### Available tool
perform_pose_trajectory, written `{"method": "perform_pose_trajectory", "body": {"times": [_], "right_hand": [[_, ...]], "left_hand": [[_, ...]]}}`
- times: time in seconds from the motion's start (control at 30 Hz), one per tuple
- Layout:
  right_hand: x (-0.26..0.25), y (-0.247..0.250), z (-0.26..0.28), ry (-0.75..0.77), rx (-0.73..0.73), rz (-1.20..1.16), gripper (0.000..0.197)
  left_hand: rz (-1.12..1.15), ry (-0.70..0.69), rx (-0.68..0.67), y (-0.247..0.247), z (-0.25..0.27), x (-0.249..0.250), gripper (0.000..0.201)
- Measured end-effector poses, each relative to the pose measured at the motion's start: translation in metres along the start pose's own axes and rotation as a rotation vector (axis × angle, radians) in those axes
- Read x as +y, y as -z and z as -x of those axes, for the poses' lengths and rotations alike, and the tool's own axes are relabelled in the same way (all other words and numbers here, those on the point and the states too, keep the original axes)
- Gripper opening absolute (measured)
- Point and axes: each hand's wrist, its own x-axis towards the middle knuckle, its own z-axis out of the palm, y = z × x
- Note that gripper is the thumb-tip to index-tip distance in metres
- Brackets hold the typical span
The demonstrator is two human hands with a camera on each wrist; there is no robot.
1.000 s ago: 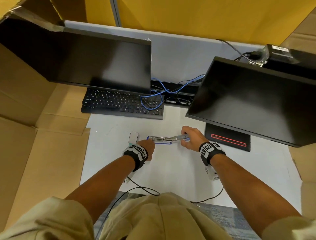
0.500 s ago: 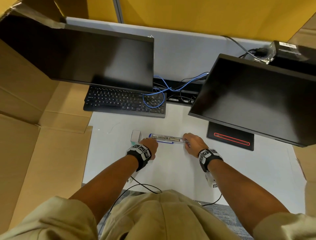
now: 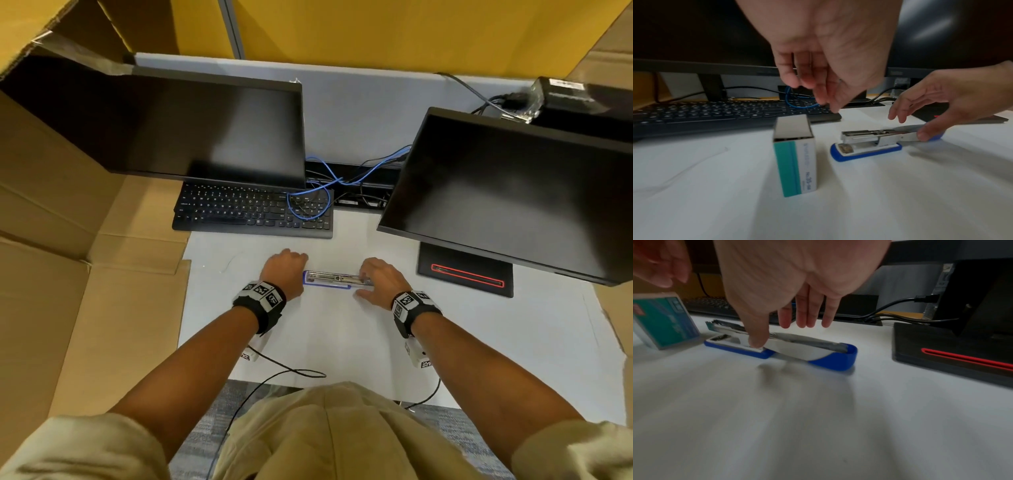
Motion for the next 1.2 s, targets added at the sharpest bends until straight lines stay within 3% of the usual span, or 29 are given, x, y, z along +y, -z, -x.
{"method": "perform_pose_trajectory", "body": {"times": [0.1, 0.2, 0.37, 0.53, 0.73, 0.8, 0.9, 1.0, 1.2], "right_hand": [[-0.016, 0.000, -0.007, 0.053, 0.043, -0.024, 0.034], [-0.033, -0.001, -0.014, 0.095, 0.057, -0.046, 0.035], [-0.056, -0.006, -0.022, 0.133, 0.030, -0.081, 0.035], [-0.075, -0.013, -0.024, 0.143, -0.018, -0.110, 0.035], [-0.099, -0.022, -0.025, 0.137, -0.108, -0.142, 0.040], [-0.103, -0.024, -0.025, 0.104, -0.120, -0.182, 0.040], [-0.106, -0.023, -0.024, 0.059, -0.168, -0.270, 0.059], [-0.107, -0.023, -0.024, 0.077, -0.210, -0.270, 0.069], [-0.109, -0.028, -0.023, 0.065, -0.204, -0.262, 0.068]], "left_hand": [[0.049, 0.169, 0.073, 0.003, 0.003, -0.019, 0.042], [0.170, 0.351, -0.034, 0.002, 0.005, -0.031, 0.054], [0.366, 0.448, -0.088, -0.006, 0.013, -0.035, 0.055], [0.510, 0.432, -0.051, -0.010, 0.019, -0.029, 0.052], [0.592, 0.274, -0.005, -0.021, 0.030, -0.020, 0.039], [0.616, 0.241, -0.012, -0.021, 0.033, -0.019, 0.043], [0.654, 0.201, -0.030, -0.021, 0.035, -0.020, 0.055], [0.666, 0.185, -0.050, -0.022, 0.036, -0.023, 0.054], [0.658, 0.209, -0.088, -0.026, 0.034, -0.024, 0.051]]}}
